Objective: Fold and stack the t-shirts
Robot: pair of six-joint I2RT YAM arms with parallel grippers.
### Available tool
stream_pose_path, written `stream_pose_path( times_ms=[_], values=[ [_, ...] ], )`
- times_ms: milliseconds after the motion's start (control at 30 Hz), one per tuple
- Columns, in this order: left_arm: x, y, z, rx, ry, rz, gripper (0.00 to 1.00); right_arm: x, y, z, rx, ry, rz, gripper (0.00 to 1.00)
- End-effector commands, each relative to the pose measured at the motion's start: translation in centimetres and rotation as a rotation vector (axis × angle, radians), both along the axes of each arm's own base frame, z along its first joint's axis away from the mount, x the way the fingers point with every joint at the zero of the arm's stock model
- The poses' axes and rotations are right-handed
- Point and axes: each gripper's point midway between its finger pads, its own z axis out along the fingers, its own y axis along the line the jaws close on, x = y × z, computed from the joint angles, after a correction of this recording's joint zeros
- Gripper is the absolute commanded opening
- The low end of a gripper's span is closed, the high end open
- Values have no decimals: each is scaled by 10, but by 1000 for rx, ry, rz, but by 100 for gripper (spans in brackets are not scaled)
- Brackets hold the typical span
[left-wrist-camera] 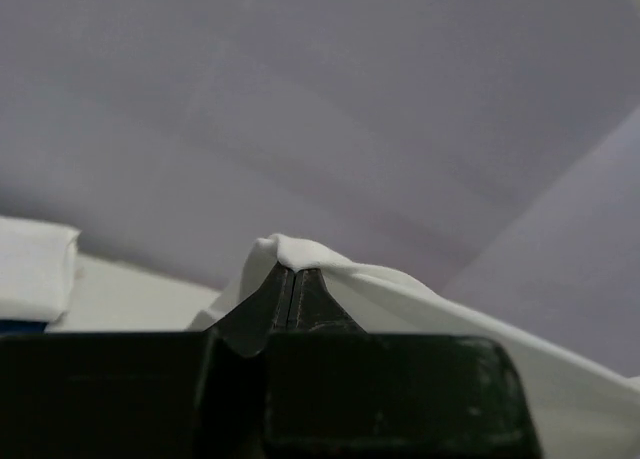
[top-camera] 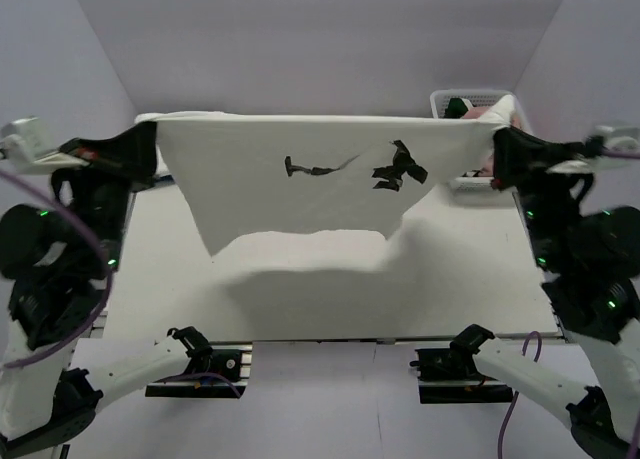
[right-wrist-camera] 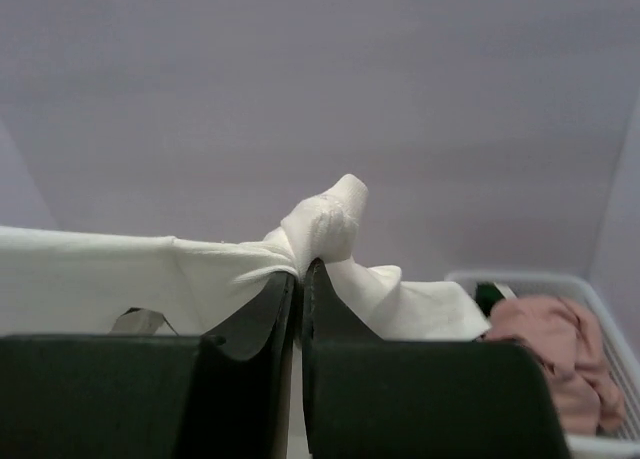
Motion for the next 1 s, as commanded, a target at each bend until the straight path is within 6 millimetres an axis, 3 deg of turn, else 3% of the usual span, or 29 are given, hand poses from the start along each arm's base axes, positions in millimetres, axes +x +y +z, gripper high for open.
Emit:
stream_pose_path(
  times_ms=[0, 133, 233, 300, 333, 367, 433, 500, 567, 600, 633, 700, 767, 800, 833, 867, 900, 967],
  values=[
    [-28, 11, 35, 0, -127, -69, 0, -44, -16, 44, 20, -154, 75, 0],
    [-45, 13, 49, 0, -186, -126, 0, -72, -32, 59, 41, -209, 98, 0],
    [-55, 9, 57, 11, -215, -177, 0, -88, -18, 66, 10, -232, 213, 0],
    [-59, 9, 63, 2, -224, -196, 0, -88, -10, 65, 0, -215, 250, 0],
    [-52, 7, 61, 6, -206, -181, 0, -87, -9, 66, -2, -217, 253, 0],
    [-53, 12, 63, -15, -205, -164, 0, -79, -8, 63, 1, -197, 230, 0],
    [-30, 7, 52, -8, -139, -92, 0, -68, -10, 61, 17, -182, 187, 0],
    [-7, 0, 35, 22, -61, -27, 0, -38, -12, 48, 40, -112, 81, 0],
    [32, -9, -1, 69, 73, 111, 0, 0, 4, 25, 21, -23, 21, 0],
    [42, -2, -19, 61, 140, 225, 0, 16, -6, 9, 32, 40, -88, 0],
    [65, -17, -45, 120, 210, 268, 0, 40, 6, -10, -4, 106, -120, 0],
    [85, -26, -83, 175, 306, 338, 0, 88, 18, -61, -86, 257, -267, 0],
    [114, -39, -139, 261, 413, 408, 0, 112, 24, -98, -136, 355, -326, 0],
    [124, -44, -164, 268, 458, 415, 0, 141, 43, -147, -183, 459, -326, 0],
    [147, -48, -214, 345, 561, 427, 0, 157, 53, -181, -212, 533, -306, 0],
    [150, -37, -222, 322, 576, 458, 0, 161, 46, -190, -218, 553, -311, 0],
    [172, -47, -268, 368, 669, 434, 0, 182, 61, -231, -219, 632, -300, 0],
    [197, -26, -325, 357, 799, 499, 0, 209, 66, -265, -227, 720, -290, 0]
  ],
)
